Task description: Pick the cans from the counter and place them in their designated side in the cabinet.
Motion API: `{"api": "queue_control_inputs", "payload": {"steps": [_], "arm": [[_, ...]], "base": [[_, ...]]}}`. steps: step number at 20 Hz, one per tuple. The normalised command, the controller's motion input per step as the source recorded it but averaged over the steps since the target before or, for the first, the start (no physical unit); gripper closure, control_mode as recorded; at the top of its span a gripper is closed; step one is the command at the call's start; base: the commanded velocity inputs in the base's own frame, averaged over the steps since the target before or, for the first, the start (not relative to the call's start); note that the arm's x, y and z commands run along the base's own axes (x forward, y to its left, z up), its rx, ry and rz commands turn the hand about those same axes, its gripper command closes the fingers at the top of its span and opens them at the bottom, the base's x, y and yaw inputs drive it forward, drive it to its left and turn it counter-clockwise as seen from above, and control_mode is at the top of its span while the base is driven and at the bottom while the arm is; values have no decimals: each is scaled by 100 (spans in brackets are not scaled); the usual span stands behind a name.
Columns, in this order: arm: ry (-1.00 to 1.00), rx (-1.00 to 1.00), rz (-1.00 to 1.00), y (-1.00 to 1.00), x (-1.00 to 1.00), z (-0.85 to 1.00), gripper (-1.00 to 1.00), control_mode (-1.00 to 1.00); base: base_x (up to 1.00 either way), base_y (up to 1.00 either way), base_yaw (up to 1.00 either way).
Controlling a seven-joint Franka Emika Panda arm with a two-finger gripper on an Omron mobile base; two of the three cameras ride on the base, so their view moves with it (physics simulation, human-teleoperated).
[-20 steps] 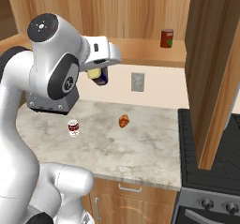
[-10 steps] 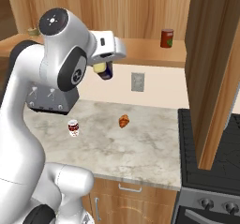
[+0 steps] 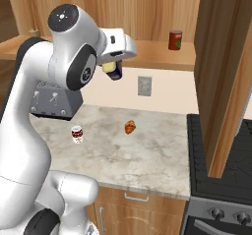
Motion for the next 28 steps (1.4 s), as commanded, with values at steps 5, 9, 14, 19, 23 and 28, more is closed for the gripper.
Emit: {"api": "queue_control_inputs", "payload": {"steps": [5, 9, 14, 19, 23, 28], "arm": [[0, 0, 0, -4, 10, 4, 100, -100], [0, 0, 0, -5, 20, 0, 100, -100], [0, 0, 0, -8, 18, 1, 100, -100], [0, 0, 0, -8, 22, 1, 100, -100], [0, 0, 0, -9, 23, 0, 100, -100], [0, 0, 0, -10, 23, 0, 100, -100]], "base": [[0, 0, 0], [0, 0, 0], [0, 0, 0], [0, 0, 0], [0, 0, 0], [0, 0, 0]]}}
